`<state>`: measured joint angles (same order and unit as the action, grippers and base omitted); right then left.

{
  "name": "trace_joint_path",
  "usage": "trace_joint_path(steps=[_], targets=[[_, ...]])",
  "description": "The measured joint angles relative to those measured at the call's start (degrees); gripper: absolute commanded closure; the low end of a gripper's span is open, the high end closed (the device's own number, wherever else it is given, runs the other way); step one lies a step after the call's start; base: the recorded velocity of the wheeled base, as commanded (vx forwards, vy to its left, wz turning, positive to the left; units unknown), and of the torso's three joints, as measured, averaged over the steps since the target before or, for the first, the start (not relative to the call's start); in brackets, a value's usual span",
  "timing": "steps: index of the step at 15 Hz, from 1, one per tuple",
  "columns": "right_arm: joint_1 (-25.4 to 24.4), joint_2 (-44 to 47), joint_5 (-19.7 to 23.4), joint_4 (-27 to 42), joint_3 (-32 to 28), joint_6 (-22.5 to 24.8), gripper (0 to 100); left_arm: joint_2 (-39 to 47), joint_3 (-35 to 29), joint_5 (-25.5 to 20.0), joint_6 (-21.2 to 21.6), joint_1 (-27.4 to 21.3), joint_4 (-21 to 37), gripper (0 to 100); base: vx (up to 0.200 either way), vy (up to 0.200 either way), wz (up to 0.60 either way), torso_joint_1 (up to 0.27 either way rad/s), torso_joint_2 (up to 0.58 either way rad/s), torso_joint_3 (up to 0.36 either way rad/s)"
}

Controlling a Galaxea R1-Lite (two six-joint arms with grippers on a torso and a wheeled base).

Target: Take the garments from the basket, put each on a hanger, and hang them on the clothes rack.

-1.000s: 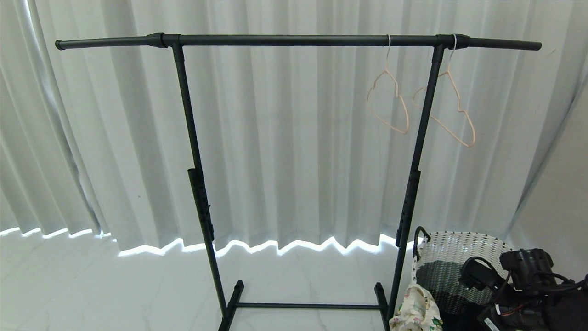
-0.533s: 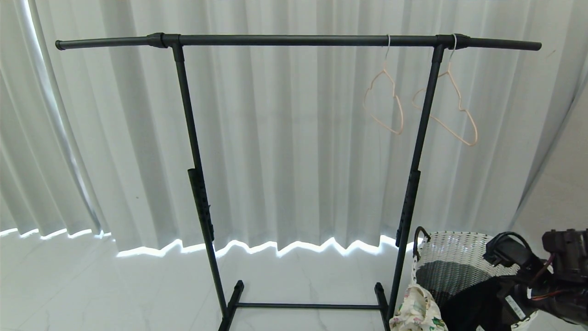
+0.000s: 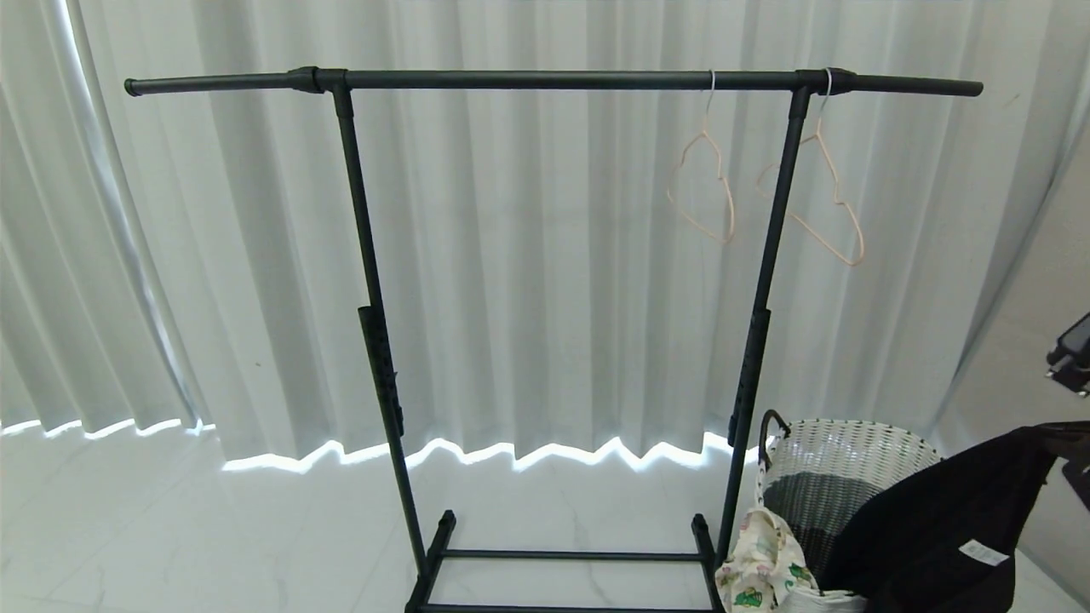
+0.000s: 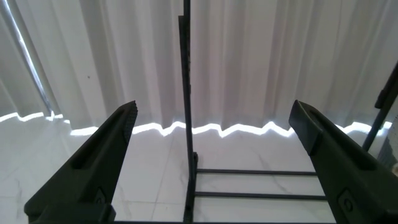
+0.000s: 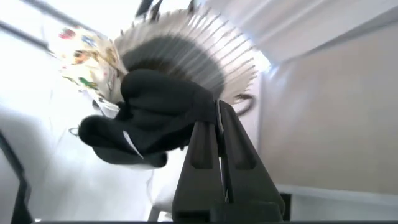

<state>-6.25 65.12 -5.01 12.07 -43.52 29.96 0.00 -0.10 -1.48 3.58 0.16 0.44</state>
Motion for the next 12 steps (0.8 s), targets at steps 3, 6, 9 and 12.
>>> trace_joint_path(steps=[3, 6, 9, 12], targets=[[-3.61, -4.49, 0.01, 4.46, -4.3, 0.0, 100, 0.0, 0.0, -0.02, -0.15, 0.0, -0.04, 0, 0.0, 0.0, 0.0, 0.0, 0.0, 0.0], [-6.78, -5.53, 0.01, 5.19, -5.92, -0.02, 100, 0.0, 0.0, -0.02, -0.22, 0.0, 0.0, 0, 0.0, 0.0, 0.0, 0.0, 0.0, 0.0], [-10.31, -4.29, 0.01, 8.09, -6.95, -4.07, 100, 0.0, 0.0, -0.02, 0.4, 0.05, 0.0, 0, 0.0, 0.0, 0.0, 0.0, 0.0, 0.0], [-15.93, -2.72, -0.16, 14.7, -8.0, -12.48, 100, 0.0, 0.0, -0.02, 0.65, 0.05, 0.0, 0, 0.0, 0.0, 0.0, 0.0, 0.0, 0.0]])
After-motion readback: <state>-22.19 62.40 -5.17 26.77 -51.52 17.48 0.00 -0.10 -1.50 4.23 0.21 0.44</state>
